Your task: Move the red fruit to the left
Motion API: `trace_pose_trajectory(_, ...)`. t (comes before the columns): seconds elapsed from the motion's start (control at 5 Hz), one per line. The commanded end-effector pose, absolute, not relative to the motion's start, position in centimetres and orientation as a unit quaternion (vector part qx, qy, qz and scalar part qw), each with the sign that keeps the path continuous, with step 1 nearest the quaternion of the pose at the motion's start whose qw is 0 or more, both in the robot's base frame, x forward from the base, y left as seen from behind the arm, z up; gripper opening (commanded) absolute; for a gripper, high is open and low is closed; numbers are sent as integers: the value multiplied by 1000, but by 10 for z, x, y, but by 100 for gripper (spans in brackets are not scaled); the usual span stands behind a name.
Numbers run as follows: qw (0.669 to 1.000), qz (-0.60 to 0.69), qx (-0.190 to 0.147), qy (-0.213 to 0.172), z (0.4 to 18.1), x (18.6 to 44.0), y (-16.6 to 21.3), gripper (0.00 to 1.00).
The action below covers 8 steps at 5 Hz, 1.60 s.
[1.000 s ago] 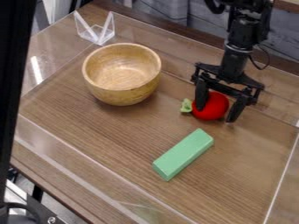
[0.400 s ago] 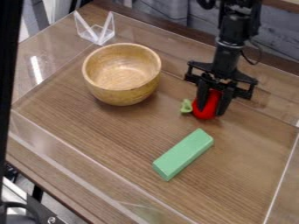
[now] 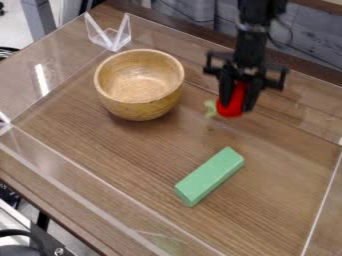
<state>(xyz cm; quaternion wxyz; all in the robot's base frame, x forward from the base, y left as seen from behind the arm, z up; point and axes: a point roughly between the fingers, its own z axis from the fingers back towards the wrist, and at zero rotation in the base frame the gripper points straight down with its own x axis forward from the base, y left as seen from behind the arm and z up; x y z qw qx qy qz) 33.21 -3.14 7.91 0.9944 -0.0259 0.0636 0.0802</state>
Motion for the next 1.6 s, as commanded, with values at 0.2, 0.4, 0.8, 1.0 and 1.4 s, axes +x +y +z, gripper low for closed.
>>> trace_pose_trajectory(0.2, 993, 108, -36, 25, 128, 308, 15, 0)
trace_pose_trajectory(0.4, 991, 125, -31, 29, 129, 290, 50, 0)
trace_pose_trajectory(0.8, 990, 133, -25, 31, 122, 255, 113, 0)
trace_pose_trajectory(1.0, 991, 131, -24, 31, 115, 243, 138, 0)
trace_pose_trajectory(1.4, 990, 138, -21, 35, 96, 230, 163, 0)
